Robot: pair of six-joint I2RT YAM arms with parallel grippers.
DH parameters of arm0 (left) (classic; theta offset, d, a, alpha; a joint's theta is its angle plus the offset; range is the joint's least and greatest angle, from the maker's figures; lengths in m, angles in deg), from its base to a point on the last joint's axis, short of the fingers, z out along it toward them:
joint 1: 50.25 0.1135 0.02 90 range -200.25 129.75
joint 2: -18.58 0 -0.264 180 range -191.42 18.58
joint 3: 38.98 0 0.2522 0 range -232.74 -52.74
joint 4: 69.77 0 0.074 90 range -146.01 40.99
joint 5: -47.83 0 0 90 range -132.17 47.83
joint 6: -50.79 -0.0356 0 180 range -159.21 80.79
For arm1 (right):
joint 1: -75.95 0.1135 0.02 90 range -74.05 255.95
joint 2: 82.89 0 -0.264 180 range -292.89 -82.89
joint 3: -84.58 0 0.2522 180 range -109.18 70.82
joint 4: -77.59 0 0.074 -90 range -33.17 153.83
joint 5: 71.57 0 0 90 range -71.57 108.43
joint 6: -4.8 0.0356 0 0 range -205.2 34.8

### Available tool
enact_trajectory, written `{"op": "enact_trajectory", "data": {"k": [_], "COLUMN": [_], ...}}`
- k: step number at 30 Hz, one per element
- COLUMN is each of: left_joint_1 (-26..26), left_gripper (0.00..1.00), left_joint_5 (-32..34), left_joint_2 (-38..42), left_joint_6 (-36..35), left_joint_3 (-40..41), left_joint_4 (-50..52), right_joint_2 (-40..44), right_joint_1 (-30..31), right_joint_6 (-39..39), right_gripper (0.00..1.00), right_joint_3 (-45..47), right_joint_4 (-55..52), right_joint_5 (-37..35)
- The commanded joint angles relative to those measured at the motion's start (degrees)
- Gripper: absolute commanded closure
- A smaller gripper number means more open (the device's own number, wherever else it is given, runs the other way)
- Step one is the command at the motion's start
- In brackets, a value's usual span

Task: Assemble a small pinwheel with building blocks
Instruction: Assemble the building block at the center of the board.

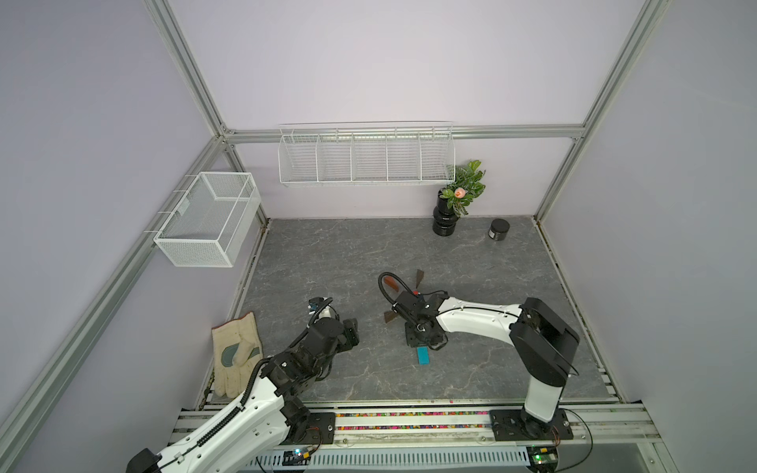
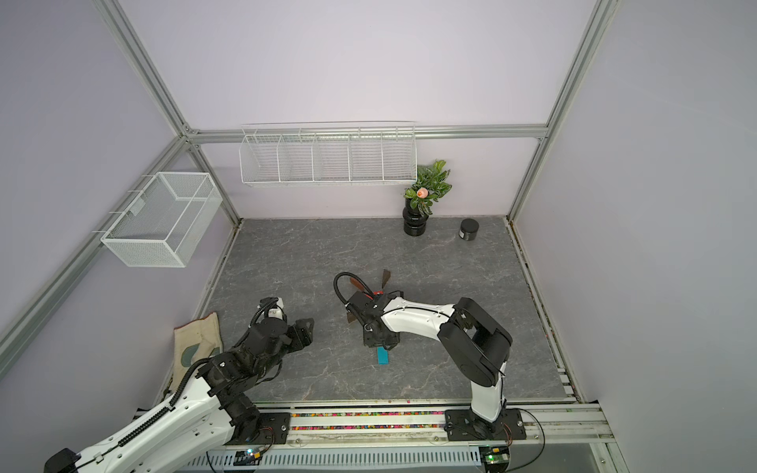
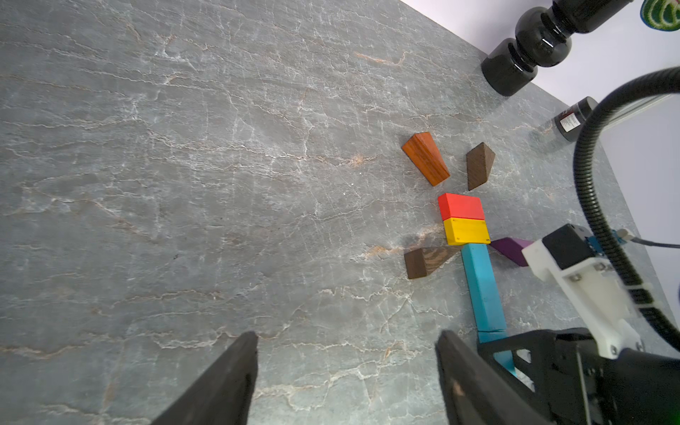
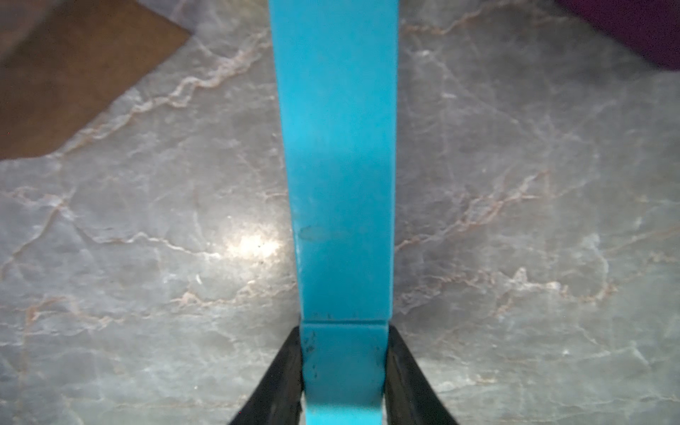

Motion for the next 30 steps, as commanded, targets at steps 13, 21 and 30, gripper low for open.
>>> {"op": "enact_trajectory", "data": {"k": [13,21,30], "left_joint_1": [0.18,0.18,0.19], "left_gripper": [0.22,0.22,0.22], "left_joint_5": [0.2,0.25,0.63], "left_joint_2": [0.51,0.52,0.68], "left_joint_6": [0.91,0.85,0.73], "left_joint_3": [0.74,0.74,0.66], "left_joint_4": [0.32,0.18,0.19], "right_joint_2": [-1.44,-1.47,0.96], "right_joint_1": [-0.49,-0.59,-0.58], "right_joint_6": [-0.36,-0.24,-0.27], "right_gripper": [0.63,0.61,0.49], "right_joint_3": [-0.32,-0.58,0.02], "right_joint_4": [-0.12,-0.03,0.04], "right_joint_5": [-1.05,-1.14,-1.78]}}
